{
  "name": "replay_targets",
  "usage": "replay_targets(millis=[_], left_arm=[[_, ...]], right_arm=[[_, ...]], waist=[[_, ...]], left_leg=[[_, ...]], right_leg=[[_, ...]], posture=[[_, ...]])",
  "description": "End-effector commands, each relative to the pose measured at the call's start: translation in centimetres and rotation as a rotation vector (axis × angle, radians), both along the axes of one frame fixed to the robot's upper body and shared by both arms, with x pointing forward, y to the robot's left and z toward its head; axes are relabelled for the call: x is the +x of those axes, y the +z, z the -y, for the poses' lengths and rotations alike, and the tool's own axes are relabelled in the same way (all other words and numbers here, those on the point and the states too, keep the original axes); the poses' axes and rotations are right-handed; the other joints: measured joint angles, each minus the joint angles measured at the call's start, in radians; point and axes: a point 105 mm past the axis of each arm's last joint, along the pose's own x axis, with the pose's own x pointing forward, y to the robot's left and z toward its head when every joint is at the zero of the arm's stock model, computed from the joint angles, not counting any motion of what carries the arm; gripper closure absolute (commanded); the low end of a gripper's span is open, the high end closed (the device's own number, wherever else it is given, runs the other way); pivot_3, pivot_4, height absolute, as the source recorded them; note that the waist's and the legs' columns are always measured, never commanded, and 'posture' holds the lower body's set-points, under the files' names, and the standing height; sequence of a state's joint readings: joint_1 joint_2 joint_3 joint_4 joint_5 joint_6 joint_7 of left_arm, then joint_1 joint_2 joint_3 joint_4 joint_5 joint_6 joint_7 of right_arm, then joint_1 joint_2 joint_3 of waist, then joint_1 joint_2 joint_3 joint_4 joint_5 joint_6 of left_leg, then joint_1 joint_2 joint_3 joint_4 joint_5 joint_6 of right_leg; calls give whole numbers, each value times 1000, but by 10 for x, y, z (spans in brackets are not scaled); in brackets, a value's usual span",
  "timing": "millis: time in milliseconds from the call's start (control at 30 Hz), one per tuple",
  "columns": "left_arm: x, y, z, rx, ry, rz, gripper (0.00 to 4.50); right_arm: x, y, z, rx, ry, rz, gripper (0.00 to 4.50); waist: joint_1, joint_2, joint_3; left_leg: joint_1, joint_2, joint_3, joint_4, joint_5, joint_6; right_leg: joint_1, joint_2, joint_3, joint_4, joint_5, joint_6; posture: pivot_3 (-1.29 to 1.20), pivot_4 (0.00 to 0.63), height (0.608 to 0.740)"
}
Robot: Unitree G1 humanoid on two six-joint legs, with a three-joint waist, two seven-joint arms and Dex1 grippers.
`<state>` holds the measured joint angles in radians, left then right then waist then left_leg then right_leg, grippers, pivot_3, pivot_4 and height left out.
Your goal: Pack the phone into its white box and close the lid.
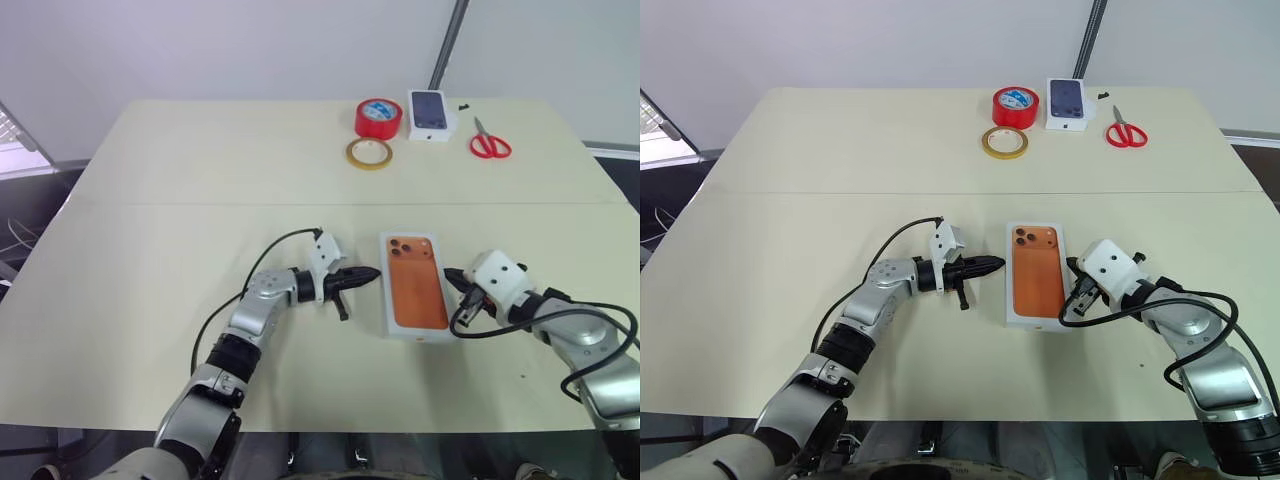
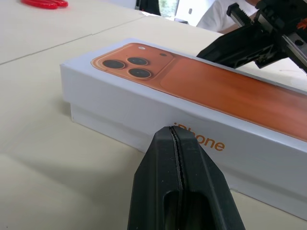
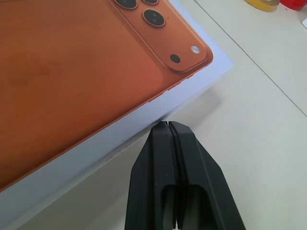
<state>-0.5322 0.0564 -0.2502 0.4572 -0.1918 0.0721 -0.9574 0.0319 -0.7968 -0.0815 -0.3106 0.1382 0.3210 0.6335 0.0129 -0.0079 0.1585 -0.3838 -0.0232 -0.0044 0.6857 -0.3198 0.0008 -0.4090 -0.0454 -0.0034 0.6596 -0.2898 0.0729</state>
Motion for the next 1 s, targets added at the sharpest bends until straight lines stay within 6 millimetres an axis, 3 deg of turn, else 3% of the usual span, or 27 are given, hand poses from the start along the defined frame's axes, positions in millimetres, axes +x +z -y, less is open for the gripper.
replay_targets(millis=[33, 400, 500, 667, 833, 933, 1000], left_arm=[[-3, 13, 12, -20, -44, 49, 4500], [-1, 9, 1, -18, 9, 42, 4500], [4, 14, -6, -19, 33, 55, 4500], [18, 38, -13, -71, 77, 95, 4500], [27, 76, 6, -179, 60, 105, 4500], [23, 74, 25, -152, 6, 129, 4500], [21, 61, 34, -95, -25, 129, 4500]], right_arm=[[0, 10, -11, 20, 40, 43, 4465], [-3, -1, -7, -35, 42, 7, 4465], [3, 6, 5, -60, 10, 34, 4465], [15, 34, 20, 5, -39, 117, 4465], [11, 58, 3, 167, 61, 136, 4465], [-4, 48, -12, 180, 173, 51, 4465], [-15, 33, -18, 154, 219, -18, 4465]], waist=[[0, 0, 0], [-1, 0, 0], [-2, 0, 0], [0, 0, 0], [2, 0, 0], [3, 0, 0], [1, 0, 0]], left_leg=[[0, 0, 0, 0, 0, 0], [0, 0, 0, 0, 0, 0], [0, 0, 0, 0, 0, 0], [0, 0, 0, 0, 0, 0], [0, 0, 0, 0, 0, 0], [-1, -1, 0, 0, 0, 0], [0, -1, 0, 0, 0, 0]], right_leg=[[0, 0, 0, 0, 0, 0], [0, 0, 0, 0, 0, 0], [0, 0, 0, 0, 0, 0], [0, 0, 0, 0, 0, 0], [0, 0, 0, 0, 0, 0], [0, 0, 0, 0, 0, 0], [0, 0, 0, 0, 0, 0]], posture=[[0, 150, 740], [0, 150, 740], [0, 150, 740], [0, 150, 740], [0, 150, 740], [0, 150, 740], [0, 150, 740]])
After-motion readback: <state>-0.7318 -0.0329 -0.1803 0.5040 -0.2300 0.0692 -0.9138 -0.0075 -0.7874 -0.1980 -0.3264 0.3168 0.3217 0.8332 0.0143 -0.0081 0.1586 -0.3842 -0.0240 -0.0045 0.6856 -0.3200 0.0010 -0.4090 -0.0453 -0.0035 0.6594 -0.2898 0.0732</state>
